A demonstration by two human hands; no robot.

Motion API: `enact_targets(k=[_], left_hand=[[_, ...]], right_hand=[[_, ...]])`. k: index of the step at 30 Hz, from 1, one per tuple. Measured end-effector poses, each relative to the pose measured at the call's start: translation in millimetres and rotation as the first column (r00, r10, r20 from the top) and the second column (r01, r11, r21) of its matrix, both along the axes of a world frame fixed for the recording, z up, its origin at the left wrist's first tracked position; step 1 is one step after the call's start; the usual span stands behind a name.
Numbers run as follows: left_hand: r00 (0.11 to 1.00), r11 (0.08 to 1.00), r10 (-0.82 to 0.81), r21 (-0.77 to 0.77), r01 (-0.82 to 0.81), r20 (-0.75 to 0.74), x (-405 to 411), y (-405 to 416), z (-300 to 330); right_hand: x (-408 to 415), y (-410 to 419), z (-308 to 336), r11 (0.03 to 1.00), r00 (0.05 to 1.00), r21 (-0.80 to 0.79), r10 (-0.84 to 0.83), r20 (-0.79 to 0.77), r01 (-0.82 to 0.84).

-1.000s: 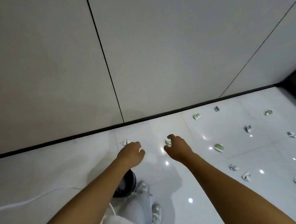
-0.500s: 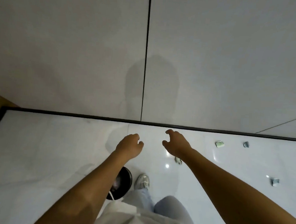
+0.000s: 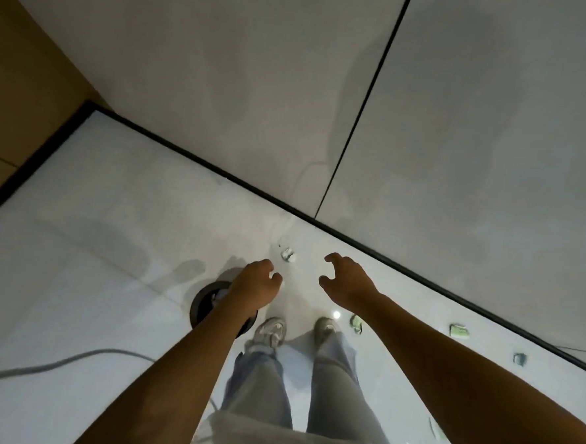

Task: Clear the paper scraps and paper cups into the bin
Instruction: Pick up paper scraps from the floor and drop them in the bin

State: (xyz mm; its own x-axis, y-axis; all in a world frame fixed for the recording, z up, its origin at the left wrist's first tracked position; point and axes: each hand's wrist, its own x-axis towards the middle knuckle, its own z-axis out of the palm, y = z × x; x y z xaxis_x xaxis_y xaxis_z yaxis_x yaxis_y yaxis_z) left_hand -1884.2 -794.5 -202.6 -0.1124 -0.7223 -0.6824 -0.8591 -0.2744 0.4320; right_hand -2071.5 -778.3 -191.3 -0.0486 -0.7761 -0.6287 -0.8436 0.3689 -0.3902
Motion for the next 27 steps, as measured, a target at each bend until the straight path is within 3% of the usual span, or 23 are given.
enact_targets(k=[7, 13, 20, 27], left_hand=[[0.956, 0.957, 0.289, 0.009, -0.289, -0.051, -38, 30, -33], [0.887, 0.890, 0.456, 0.038, -0.454, -0.070, -44, 45, -87], [0.874, 0.873, 0.478, -0.066, -0.484, -0.085, -47, 42, -190], [0.785, 0.791, 0.606, -0.011, -0.612, -0.126, -49, 31, -335]], right_hand=[[-40, -9, -35, 0.997, 0.994, 0.030, 0.073, 0.079, -0.076], [-41, -18, -93, 0.998, 0.992, 0.062, -0.007, 0.126, -0.001], [-27, -36, -208, 0.989, 0.978, 0.109, -0.121, 0.172, 0.103], [-16, -52, -356, 0.979, 0.957, 0.093, -0.198, 0.214, 0.181]])
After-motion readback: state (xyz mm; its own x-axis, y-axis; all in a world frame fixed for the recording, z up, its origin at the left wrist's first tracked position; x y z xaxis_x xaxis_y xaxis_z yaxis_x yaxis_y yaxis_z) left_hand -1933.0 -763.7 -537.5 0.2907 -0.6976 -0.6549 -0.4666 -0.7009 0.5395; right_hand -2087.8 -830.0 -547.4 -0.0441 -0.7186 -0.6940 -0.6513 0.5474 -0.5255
